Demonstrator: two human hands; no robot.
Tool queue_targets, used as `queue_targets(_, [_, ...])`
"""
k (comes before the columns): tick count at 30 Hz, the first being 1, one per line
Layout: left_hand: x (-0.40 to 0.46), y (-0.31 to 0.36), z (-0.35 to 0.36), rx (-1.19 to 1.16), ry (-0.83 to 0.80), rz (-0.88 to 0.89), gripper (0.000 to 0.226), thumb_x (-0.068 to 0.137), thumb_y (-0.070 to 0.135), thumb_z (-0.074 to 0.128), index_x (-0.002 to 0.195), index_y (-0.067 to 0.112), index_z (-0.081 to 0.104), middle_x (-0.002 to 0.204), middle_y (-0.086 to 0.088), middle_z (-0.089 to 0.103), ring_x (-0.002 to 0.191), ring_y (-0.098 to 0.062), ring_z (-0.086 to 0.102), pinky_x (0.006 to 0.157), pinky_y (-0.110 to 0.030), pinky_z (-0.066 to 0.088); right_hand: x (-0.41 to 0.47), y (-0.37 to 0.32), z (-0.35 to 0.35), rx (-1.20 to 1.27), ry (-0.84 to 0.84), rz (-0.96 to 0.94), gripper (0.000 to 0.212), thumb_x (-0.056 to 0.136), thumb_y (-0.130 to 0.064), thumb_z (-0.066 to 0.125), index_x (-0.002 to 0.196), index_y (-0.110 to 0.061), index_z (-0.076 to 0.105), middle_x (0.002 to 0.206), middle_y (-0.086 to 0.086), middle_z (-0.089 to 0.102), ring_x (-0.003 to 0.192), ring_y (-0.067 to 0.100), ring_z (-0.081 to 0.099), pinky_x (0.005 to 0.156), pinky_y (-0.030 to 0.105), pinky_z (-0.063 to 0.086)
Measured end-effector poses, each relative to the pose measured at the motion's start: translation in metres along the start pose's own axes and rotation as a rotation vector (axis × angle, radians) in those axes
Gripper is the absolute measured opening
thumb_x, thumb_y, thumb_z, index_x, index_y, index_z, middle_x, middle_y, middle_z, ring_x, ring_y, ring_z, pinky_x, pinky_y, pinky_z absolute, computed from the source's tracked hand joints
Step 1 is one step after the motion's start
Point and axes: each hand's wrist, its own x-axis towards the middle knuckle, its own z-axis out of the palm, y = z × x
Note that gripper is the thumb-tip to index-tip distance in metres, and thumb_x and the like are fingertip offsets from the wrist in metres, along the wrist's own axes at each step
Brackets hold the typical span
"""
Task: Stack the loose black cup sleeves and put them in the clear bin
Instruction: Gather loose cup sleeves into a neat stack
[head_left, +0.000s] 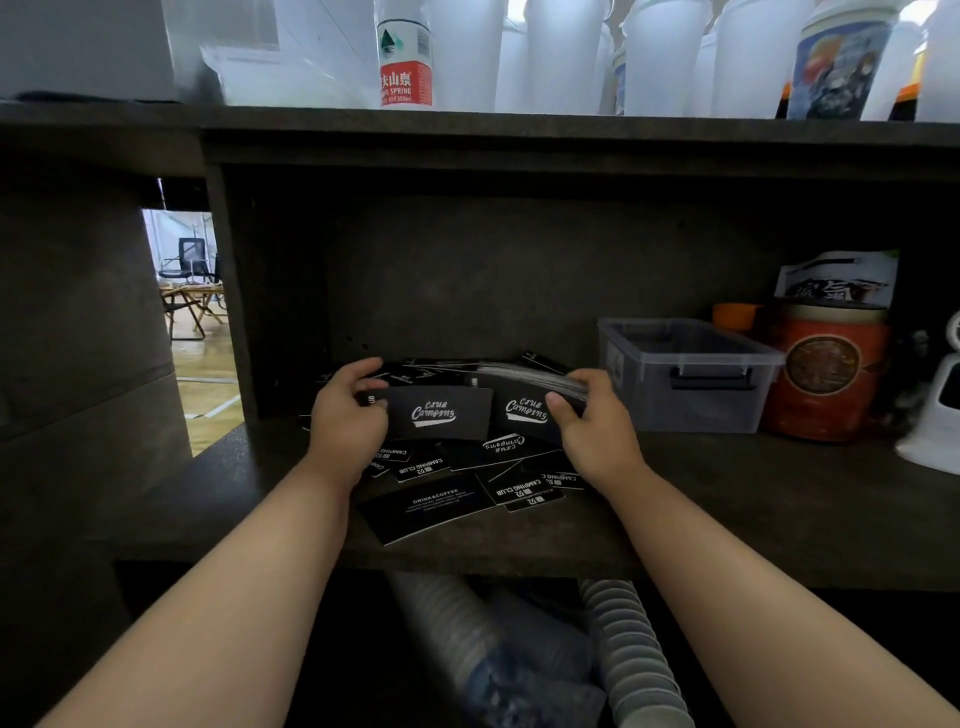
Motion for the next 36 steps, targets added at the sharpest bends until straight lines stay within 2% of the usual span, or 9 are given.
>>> queue_targets(3, [-0.004,0.002,0.005,0.140,-0.040,0.124,0.046,0.089,-0.001,0.063,0.128,0.022,0.058,0.105,0.006,0.060,0.101,-0.010,0.055,0.095,-0.035,0.050,-0.005,-0.006,0.003,-0.013,-0.146,-0.107,0.034,0.094,-0.031,0.057,0.125,-0.022,0.045,0.111,-0.005,0.058,0.105,0.012,0.056,0.091,0.031,0.045])
queue_targets(6, [-0.009,0.007,0.008,0.181,-0.067,0.254,0.054,0.076,0.010,0.080,0.121,0.026,0.054,0.101,0.008,0.054,0.098,-0.008,0.055,0.094,-0.030,0.048,-0.009,-0.011,0.003,-0.023,-0.220,-0.155,0.037,0.092,-0.038,0.059,0.123,-0.023,0.046,0.103,-0.013,0.055,0.094,0.002,0.054,0.080,0.022,0.041])
queue_targets(9, [-0.014,0.012,0.014,0.225,-0.123,0.342,0.087,0.063,0.023,0.091,0.134,0.029,0.042,0.125,0.004,0.043,0.112,-0.008,0.048,0.099,-0.024,0.043,-0.008,-0.011,0.004,-0.018,-0.223,-0.171,0.042,0.086,-0.035,0.068,0.120,-0.025,0.046,0.100,-0.016,0.056,0.093,0.000,0.055,0.082,0.021,0.046])
queue_targets(13, [-0.018,0.012,0.018,0.240,-0.330,0.256,0.117,0.064,0.040,0.088,0.152,0.032,0.012,0.153,0.001,0.031,0.134,-0.013,0.039,0.105,-0.026,0.032,-0.011,-0.012,0.006,0.057,-0.288,-0.226,0.034,0.090,-0.019,0.064,0.117,-0.028,0.046,0.103,-0.015,0.058,0.098,0.001,0.057,0.085,0.023,0.046])
queue_targets(17, [-0.018,0.011,0.018,0.257,-0.444,0.216,0.103,0.080,0.055,0.068,0.155,0.030,0.002,0.152,0.001,0.037,0.134,-0.013,0.041,0.102,-0.025,0.031,-0.011,-0.010,0.008,0.114,-0.334,-0.238,0.029,0.093,-0.019,0.059,0.117,-0.028,0.044,0.108,-0.011,0.058,0.102,0.006,0.057,0.093,0.034,0.047])
queue_targets(22, [-0.020,0.014,0.016,0.244,-0.448,0.164,0.064,0.101,0.052,0.031,0.156,0.031,0.006,0.153,0.002,0.038,0.139,-0.016,0.036,0.109,-0.029,0.026,-0.009,-0.011,0.009,0.170,-0.340,-0.127,0.056,0.089,-0.030,0.065,0.124,-0.039,0.022,0.126,-0.005,0.044,0.116,0.012,0.050,0.102,0.038,0.044])
queue_targets(27, [-0.017,0.010,0.019,0.406,-0.443,0.313,0.045,0.096,0.047,0.048,0.135,0.023,0.047,0.130,0.001,0.051,0.117,-0.013,0.052,0.095,-0.026,0.041,-0.010,-0.012,0.008,0.176,-0.338,-0.099,0.078,0.088,-0.016,0.066,0.139,-0.033,0.009,0.140,0.004,0.032,0.125,0.011,0.039,0.110,0.037,0.036])
queue_targets(30, [-0.019,0.010,0.021,0.457,-0.411,0.355,0.050,0.093,0.050,0.053,0.134,0.022,0.043,0.128,0.003,0.045,0.110,-0.008,0.049,0.091,-0.022,0.038,-0.011,-0.012,0.006,0.189,-0.295,-0.130,0.082,0.088,-0.008,0.065,0.142,-0.030,0.007,0.153,0.007,0.020,0.133,0.007,0.024,0.112,0.032,0.028])
queue_targets(36, [-0.023,0.015,0.022,0.471,-0.298,0.464,0.056,0.090,0.050,0.057,0.135,0.021,0.042,0.129,0.005,0.043,0.108,-0.004,0.048,0.091,-0.020,0.038,-0.009,-0.009,0.007,0.097,-0.209,-0.204,0.085,0.086,-0.019,0.070,0.146,-0.031,0.012,0.154,-0.005,0.021,0.138,0.003,0.021,0.112,0.027,0.024])
